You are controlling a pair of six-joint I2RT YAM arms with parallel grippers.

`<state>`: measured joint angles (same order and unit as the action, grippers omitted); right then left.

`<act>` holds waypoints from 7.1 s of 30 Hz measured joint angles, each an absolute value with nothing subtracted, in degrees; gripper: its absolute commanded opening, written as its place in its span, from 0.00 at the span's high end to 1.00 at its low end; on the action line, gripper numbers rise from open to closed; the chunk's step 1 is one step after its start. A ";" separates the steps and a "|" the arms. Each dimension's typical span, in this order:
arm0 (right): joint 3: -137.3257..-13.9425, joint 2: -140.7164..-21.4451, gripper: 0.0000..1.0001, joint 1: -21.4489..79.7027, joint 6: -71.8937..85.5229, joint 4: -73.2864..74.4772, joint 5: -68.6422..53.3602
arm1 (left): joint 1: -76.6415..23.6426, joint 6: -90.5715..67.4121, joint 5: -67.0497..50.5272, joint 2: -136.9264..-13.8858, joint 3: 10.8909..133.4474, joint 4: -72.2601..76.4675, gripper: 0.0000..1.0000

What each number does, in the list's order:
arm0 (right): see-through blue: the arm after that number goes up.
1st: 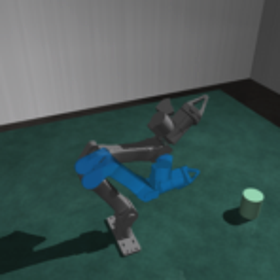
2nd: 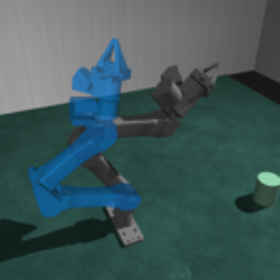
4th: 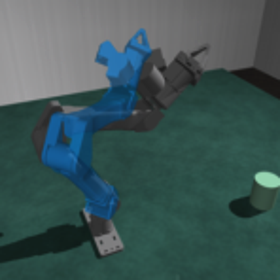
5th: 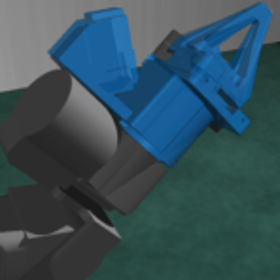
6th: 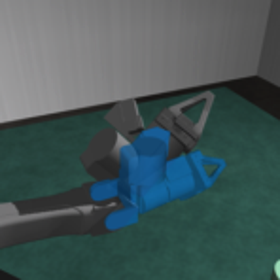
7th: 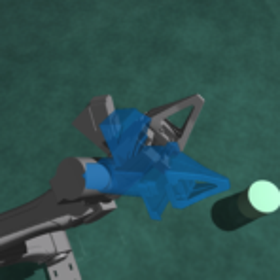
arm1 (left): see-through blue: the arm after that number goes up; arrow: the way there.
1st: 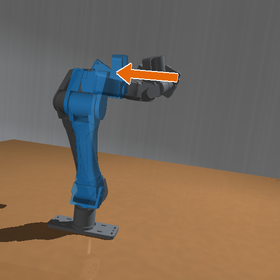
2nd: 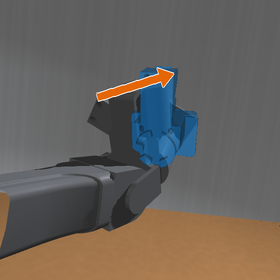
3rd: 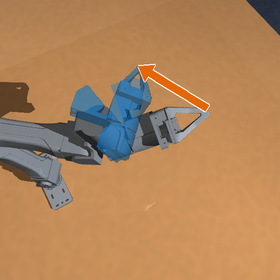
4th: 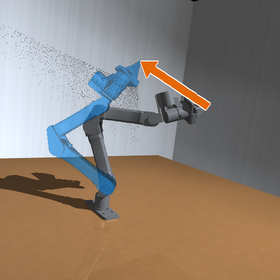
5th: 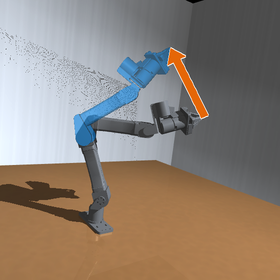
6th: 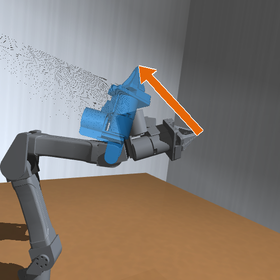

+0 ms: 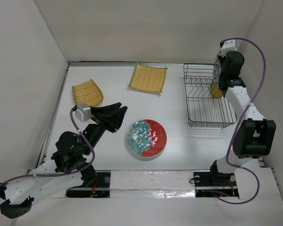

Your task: Load the plates into the dish rack

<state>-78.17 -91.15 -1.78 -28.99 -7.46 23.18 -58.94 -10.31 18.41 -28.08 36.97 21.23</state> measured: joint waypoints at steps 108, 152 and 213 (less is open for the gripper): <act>-18.17 -89.60 1.00 69.19 95.68 -34.57 40.64 | -58.94 -9.91 14.98 -32.69 36.12 22.37 0.95; -77.60 -81.60 1.00 8.08 -18.79 -1.54 30.83 | -58.94 -9.74 14.83 -31.27 36.12 22.39 0.66; -69.63 -83.18 0.47 6.09 -8.78 -0.86 34.37 | -58.94 -9.69 15.00 -31.27 36.12 22.39 0.66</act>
<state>-69.63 -83.18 6.09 -8.78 -0.86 34.37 -58.94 -9.69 15.00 -31.27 36.12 22.39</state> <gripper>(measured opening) 0.526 0.342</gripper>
